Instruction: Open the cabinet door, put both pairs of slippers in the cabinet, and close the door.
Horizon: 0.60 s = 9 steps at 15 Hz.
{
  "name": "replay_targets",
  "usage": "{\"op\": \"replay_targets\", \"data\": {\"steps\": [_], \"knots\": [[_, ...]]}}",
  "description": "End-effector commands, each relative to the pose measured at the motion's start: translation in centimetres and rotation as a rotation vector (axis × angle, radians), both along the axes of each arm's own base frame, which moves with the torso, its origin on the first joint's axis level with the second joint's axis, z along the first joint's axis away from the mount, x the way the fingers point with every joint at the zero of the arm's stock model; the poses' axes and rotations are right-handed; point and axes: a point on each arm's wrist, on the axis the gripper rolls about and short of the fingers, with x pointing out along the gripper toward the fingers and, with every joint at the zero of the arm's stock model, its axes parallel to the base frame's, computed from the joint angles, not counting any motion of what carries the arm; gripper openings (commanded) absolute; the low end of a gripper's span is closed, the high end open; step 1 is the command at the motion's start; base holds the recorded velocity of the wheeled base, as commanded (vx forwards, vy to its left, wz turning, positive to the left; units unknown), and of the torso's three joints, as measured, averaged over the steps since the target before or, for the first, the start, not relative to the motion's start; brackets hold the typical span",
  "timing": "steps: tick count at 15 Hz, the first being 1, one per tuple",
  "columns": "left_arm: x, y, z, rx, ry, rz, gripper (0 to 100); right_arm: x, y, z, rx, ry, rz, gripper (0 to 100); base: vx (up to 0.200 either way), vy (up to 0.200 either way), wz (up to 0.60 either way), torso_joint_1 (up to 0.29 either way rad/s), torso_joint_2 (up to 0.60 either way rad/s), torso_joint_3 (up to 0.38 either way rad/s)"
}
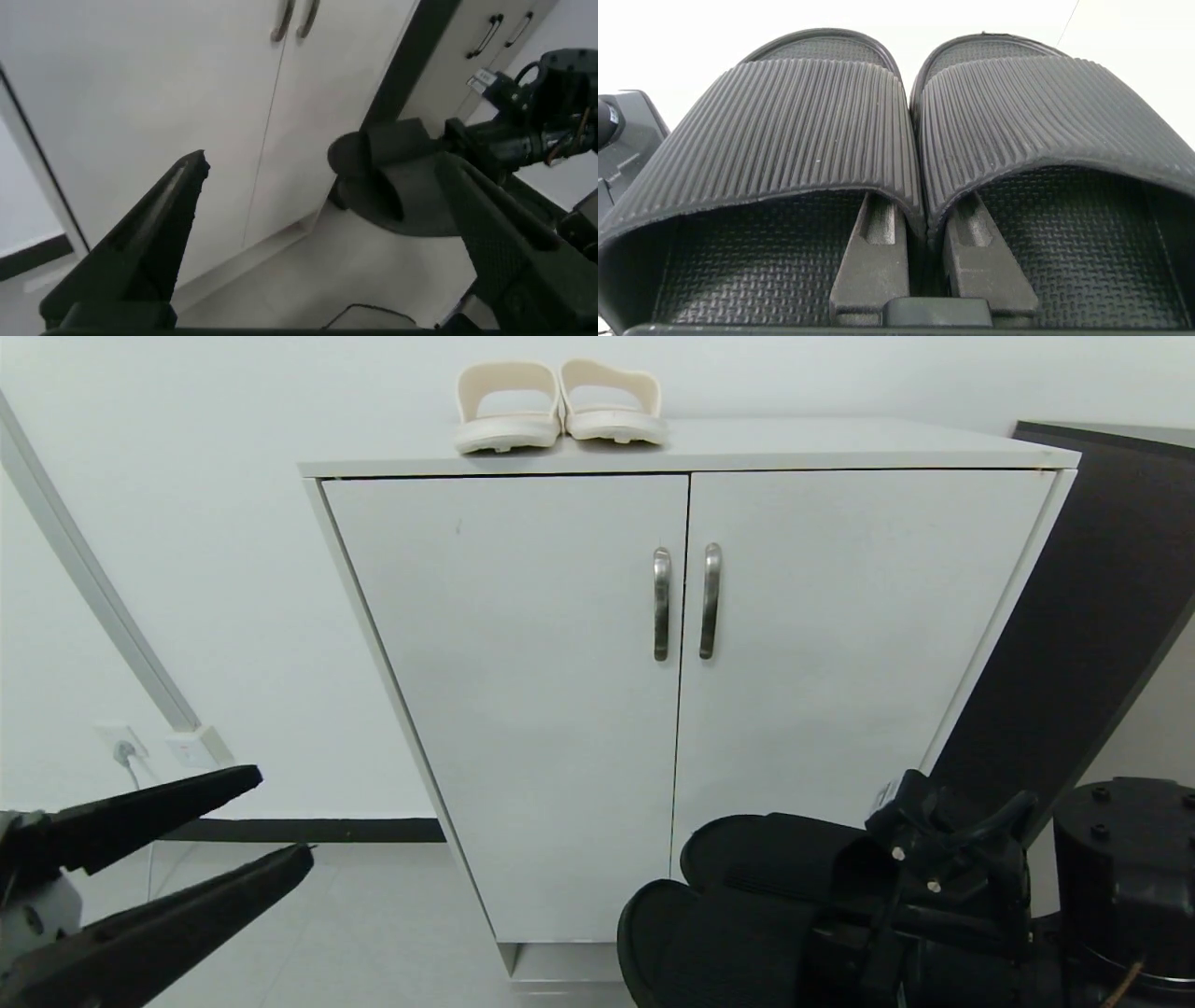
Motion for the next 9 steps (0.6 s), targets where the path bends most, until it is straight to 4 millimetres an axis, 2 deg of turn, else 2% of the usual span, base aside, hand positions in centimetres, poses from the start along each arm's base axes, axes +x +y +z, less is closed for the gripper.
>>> {"op": "replay_targets", "data": {"steps": [1, 3, 5, 8, 9], "knots": [[2.5, -2.6, 0.9, 0.008, 0.016, -0.042, 100, 0.0, 0.0, 0.1, 0.004, -0.005, 0.0, 0, 0.0, 0.0, 0.0, 0.0, 0.0, 0.0], [4.0, -4.9, 1.5, 0.005, 0.0, -0.067, 100, -0.1, -0.1, 0.2, 0.008, -0.008, 0.001, 0, 0.0, 0.0, 0.0, 0.0, 0.0, 0.0], [5.5, -8.4, 2.4, -0.031, 0.003, -0.109, 100, -0.3, 0.2, 0.0, 0.0, 0.0, 0.016, 0, 0.0, 0.0, 0.0, 0.0, 0.0, 0.0], [9.4, -13.1, 2.1, -0.063, -0.025, -0.114, 100, -0.3, 0.2, 0.1, 0.003, -0.006, 0.016, 0, 0.0, 0.0, 0.0, 0.0, 0.0, 0.0], [9.9, -14.2, 2.5, -0.066, -0.03, -0.131, 100, -0.4, 0.3, 0.2, 0.003, -0.008, 0.019, 0, 0.0, 0.0, 0.0, 0.0, 0.0, 0.0]]}}
